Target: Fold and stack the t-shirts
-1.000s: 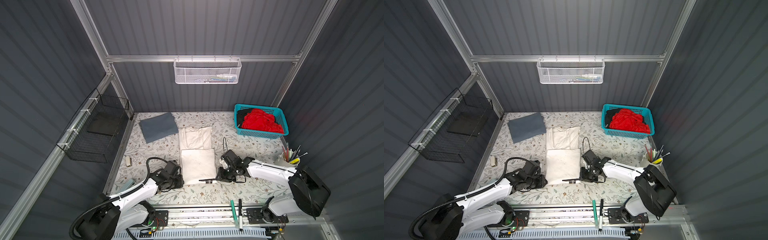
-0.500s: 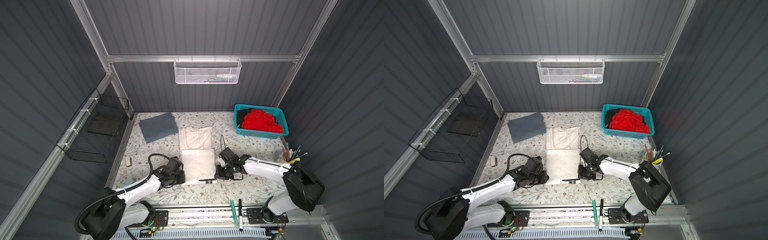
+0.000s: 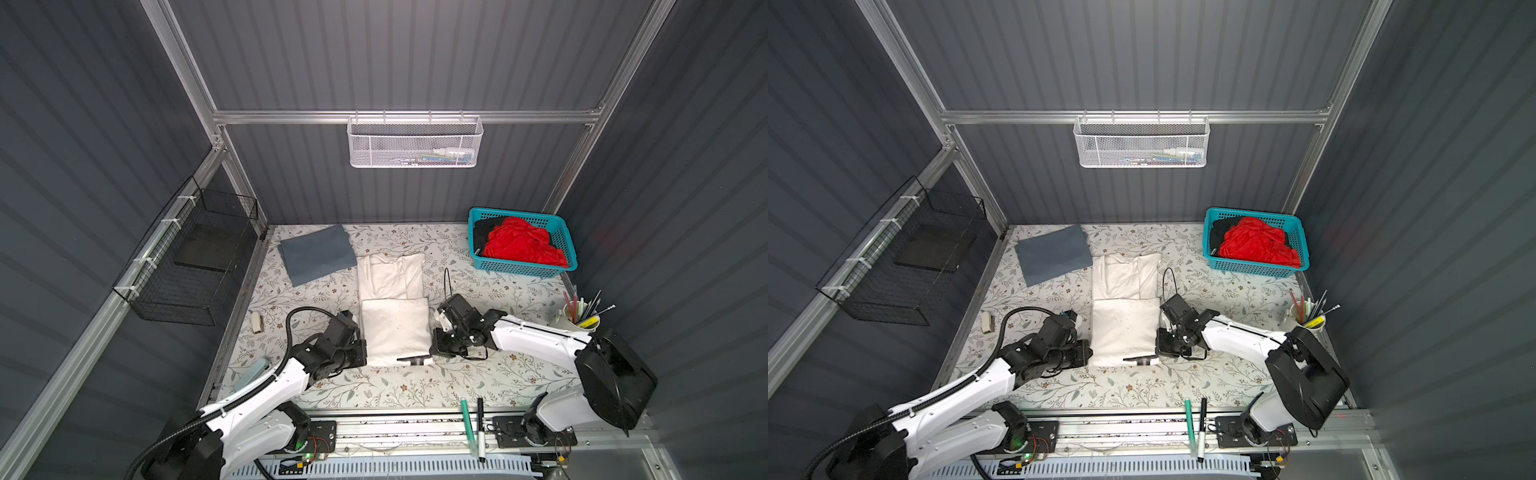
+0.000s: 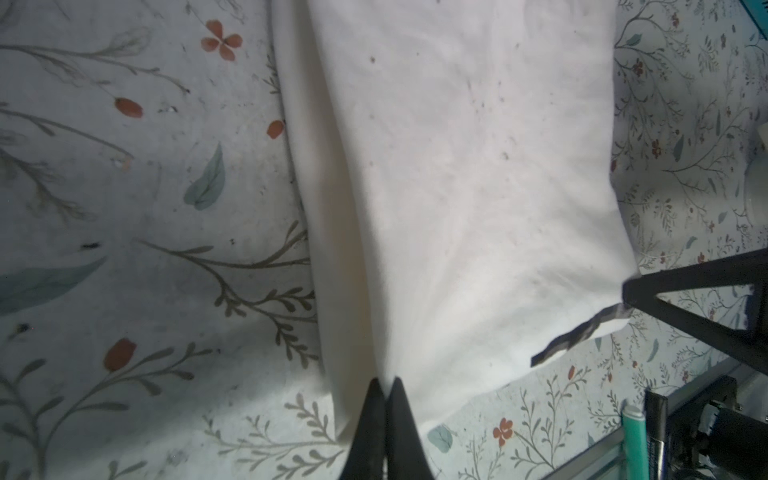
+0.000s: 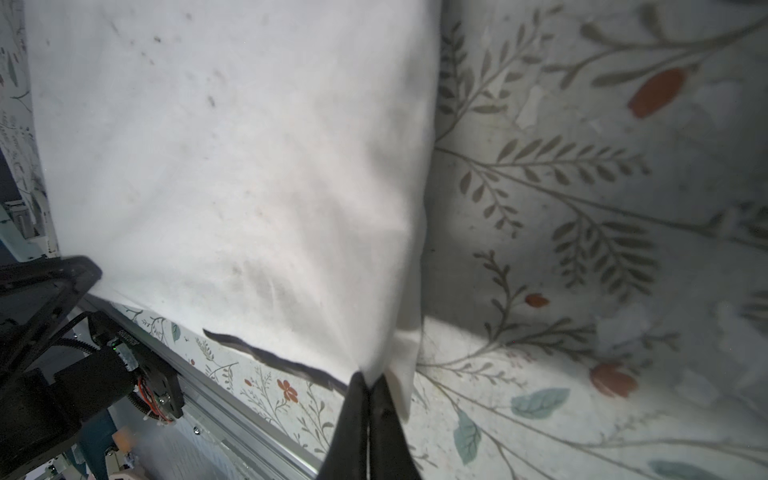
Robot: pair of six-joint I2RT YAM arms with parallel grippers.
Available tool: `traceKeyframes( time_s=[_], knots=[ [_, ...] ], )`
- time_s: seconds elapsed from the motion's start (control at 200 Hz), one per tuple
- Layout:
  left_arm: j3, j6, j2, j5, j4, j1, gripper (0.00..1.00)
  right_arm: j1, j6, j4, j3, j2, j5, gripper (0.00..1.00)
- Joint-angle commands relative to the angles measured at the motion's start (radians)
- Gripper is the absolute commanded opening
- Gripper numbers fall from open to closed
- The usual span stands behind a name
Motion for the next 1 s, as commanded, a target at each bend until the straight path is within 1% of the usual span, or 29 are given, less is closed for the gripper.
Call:
traceKeyframes(
  time_s=[0.0, 0.125, 0.285, 0.32, 0.36, 0.4, 0.44, 0.485, 0.535, 0.65, 0.72, 0.76, 0.775, 0.816, 0.901, 0.941, 0.991],
  knots=[
    [0.013, 0.044, -0.047, 0.02, -0.106, -0.004, 0.0, 0.002, -0.013, -0.031, -0.023, -0.03, 0.01, 0.04],
    [-0.001, 0.046, -0.042, 0.035, -0.14, -0.004, 0.02, 0.005, -0.006, -0.031, -0.047, -0.044, -0.01, 0.04],
    [-0.04, 0.014, -0.066, 0.027, -0.15, -0.004, 0.02, 0.013, 0.013, -0.031, -0.088, -0.056, -0.01, 0.11],
    [-0.05, 0.008, -0.073, 0.023, -0.146, -0.004, 0.05, 0.013, 0.015, -0.031, -0.094, -0.053, -0.008, 0.14],
    [-0.059, -0.004, -0.077, 0.019, -0.145, -0.004, 0.12, 0.014, 0.014, -0.031, -0.097, -0.049, -0.009, 0.19],
    [-0.06, -0.021, -0.076, 0.003, -0.154, -0.004, 0.23, 0.013, 0.011, -0.052, -0.092, -0.049, -0.01, 0.23],
    [-0.056, -0.03, -0.076, -0.011, -0.167, -0.004, 0.32, 0.016, 0.006, -0.077, -0.082, -0.054, -0.006, 0.3],
    [-0.052, -0.033, -0.079, -0.015, -0.167, -0.004, 0.38, 0.016, 0.0, -0.095, -0.067, -0.065, 0.014, 0.31],
    [-0.042, -0.039, -0.086, -0.033, -0.173, -0.004, 0.41, 0.016, -0.009, -0.116, -0.041, -0.077, 0.029, 0.31],
    [0.006, -0.046, -0.109, -0.115, -0.213, -0.004, 0.4, 0.022, -0.024, -0.138, 0.048, -0.066, 0.027, 0.31],
    [0.025, -0.037, -0.116, -0.12, -0.17, -0.004, 0.33, 0.028, -0.028, -0.119, 0.099, -0.034, -0.004, 0.31],
    [0.027, -0.035, -0.106, -0.085, -0.118, -0.004, 0.28, 0.034, -0.028, -0.102, 0.123, -0.011, -0.009, 0.29],
    [0.028, -0.034, -0.098, -0.065, -0.094, -0.004, 0.26, 0.037, -0.026, -0.095, 0.131, -0.002, -0.046, 0.29],
    [0.022, -0.037, -0.074, -0.007, -0.024, -0.004, 0.21, 0.042, -0.022, -0.077, 0.151, 0.023, -0.074, 0.29],
    [-0.001, -0.049, 0.013, 0.135, 0.117, -0.004, 0.17, 0.053, -0.001, 0.003, 0.16, 0.078, -0.128, 0.28],
    [-0.017, -0.058, 0.053, 0.174, 0.167, -0.004, 0.16, 0.057, 0.008, 0.037, 0.16, 0.104, -0.157, 0.28],
    [-0.034, -0.063, 0.092, 0.193, 0.215, -0.004, 0.16, 0.063, 0.012, 0.065, 0.163, 0.139, -0.187, 0.27]
  ],
)
